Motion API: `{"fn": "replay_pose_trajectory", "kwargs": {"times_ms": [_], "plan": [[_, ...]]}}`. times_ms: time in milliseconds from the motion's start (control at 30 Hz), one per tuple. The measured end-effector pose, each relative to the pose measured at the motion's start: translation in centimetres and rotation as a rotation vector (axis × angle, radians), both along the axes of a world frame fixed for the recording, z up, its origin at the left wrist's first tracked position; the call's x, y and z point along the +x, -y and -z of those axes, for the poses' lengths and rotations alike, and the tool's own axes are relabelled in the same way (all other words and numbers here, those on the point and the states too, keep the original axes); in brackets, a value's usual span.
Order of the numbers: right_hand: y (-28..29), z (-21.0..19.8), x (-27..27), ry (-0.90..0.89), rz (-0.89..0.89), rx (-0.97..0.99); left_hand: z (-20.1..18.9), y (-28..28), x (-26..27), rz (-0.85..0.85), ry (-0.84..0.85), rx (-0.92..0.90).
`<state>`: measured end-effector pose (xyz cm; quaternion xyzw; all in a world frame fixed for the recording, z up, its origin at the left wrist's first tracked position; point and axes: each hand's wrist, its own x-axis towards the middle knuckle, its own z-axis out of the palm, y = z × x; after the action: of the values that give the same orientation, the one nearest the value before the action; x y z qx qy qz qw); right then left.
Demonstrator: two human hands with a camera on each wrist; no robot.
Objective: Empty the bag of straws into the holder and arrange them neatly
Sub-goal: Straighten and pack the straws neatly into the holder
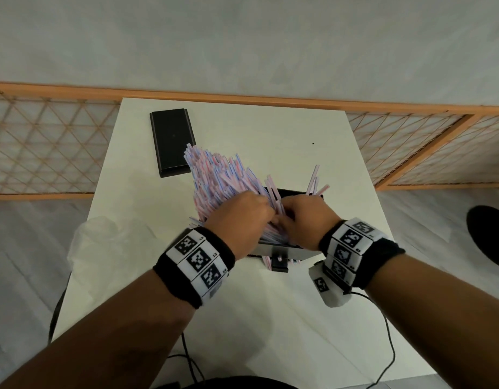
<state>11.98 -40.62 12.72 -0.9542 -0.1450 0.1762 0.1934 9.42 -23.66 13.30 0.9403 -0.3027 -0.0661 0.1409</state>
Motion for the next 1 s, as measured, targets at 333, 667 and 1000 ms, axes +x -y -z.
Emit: {"fn": "replay_pose_trajectory", "kwargs": {"times_ms": [333, 667, 1000], "plan": [[-3.4, -0.9, -2.0, 0.168, -0.189, 0.154, -3.2, -1.5, 0.6, -0.327, 0.199, -0.740], [5.8, -2.5, -0.9, -0.049, 0.329, -0.024, -4.0, 8.2, 5.5, -0.457, -0.416, -0.241], [6.4, -2.0, -1.2, -0.103, 0.388, 0.048, -0.4, 12.6, 8.5, -0.339, -0.304, -0.231]]}}
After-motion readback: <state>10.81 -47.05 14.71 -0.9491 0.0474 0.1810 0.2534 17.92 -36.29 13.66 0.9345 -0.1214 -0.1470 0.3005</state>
